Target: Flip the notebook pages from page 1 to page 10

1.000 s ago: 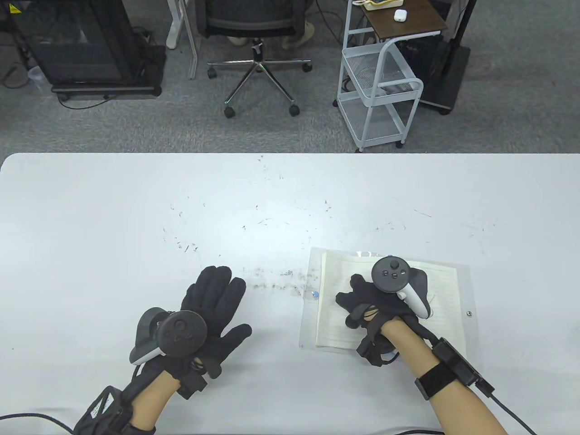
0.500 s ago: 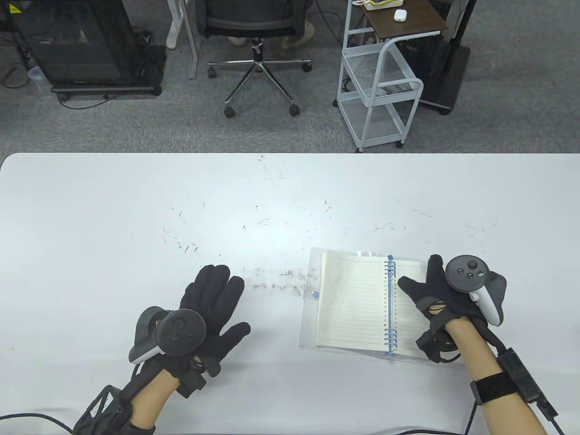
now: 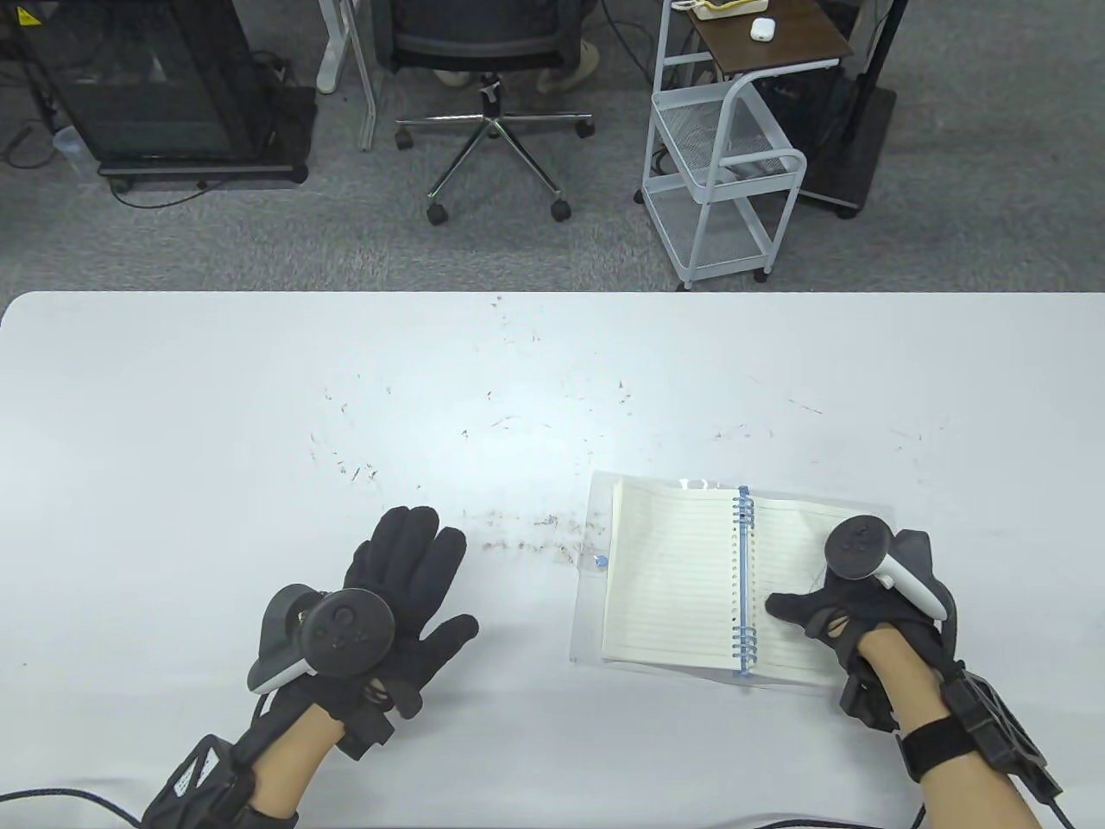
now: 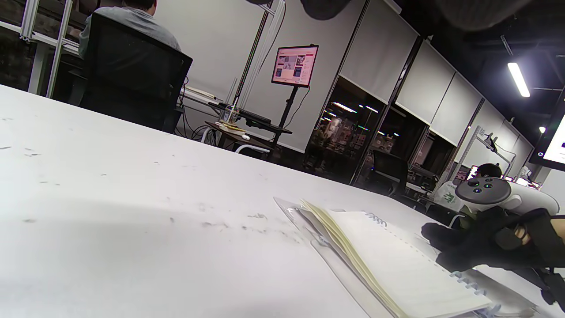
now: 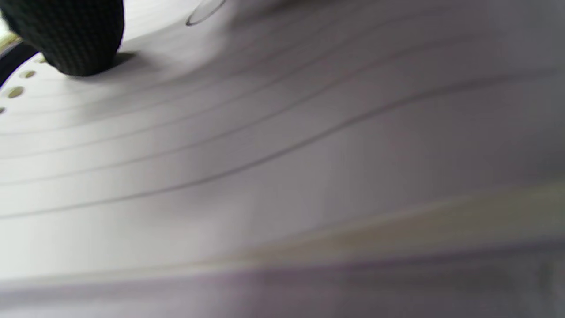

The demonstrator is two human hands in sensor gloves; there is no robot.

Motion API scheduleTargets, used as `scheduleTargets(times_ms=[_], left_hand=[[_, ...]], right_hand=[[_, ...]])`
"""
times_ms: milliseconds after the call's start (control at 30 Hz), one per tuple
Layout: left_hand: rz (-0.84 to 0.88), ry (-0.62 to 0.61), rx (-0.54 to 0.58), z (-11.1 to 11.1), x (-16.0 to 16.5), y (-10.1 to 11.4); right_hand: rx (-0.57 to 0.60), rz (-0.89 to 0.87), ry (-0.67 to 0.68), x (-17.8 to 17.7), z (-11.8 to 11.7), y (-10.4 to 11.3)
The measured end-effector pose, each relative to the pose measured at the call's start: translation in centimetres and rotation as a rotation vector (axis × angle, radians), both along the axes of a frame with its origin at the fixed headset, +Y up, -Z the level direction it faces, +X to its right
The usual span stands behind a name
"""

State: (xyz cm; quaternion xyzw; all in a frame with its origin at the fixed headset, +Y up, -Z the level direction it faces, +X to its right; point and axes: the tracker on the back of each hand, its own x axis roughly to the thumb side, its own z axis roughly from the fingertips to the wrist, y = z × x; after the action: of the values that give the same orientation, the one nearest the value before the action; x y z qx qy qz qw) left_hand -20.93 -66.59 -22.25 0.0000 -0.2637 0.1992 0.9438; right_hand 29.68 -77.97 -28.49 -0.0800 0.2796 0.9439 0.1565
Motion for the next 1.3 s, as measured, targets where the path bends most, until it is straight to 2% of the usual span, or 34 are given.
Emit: scheduleTargets(times_ms=[133,200,300,600,767,1033,1100,1300], left_hand=[[-0.002,-0.001,0.000,0.0,0.1,0.0],[-0.002,0.000,-0.001,0.0,0.1,0.0],[-0.001,0.002,-0.001,0.0,0.1,0.0],[0.001,0.007,0.002,0.0,0.0,-0.1],[0.001,0.007,0.002,0.0,0.0,-0.1],[0.004,0.008,0.004,0.0,0.0,-0.1],[0.003,0.008,0.003,0.0,0.0,-0.1],[0.001,0.008,-0.007,0.0,0.0,-0.2]], right_hand=[[0.034,-0.004,-0.004,-0.6,0.2,0.3],[0.088,-0.009,0.013,-1.0,0.3,0.9],[0.099,-0.033,0.022,-1.3,0.4,1.7],[0.139,-0.314,-0.016,-1.3,1.3,4.5],[0.184,-0.400,-0.033,-1.1,1.7,6.0],[0.436,-0.494,-0.203,0.8,2.3,8.9],[0.463,-0.513,-0.240,1.1,2.4,9.2],[0.430,-0.610,-0.292,1.6,2.6,9.0]])
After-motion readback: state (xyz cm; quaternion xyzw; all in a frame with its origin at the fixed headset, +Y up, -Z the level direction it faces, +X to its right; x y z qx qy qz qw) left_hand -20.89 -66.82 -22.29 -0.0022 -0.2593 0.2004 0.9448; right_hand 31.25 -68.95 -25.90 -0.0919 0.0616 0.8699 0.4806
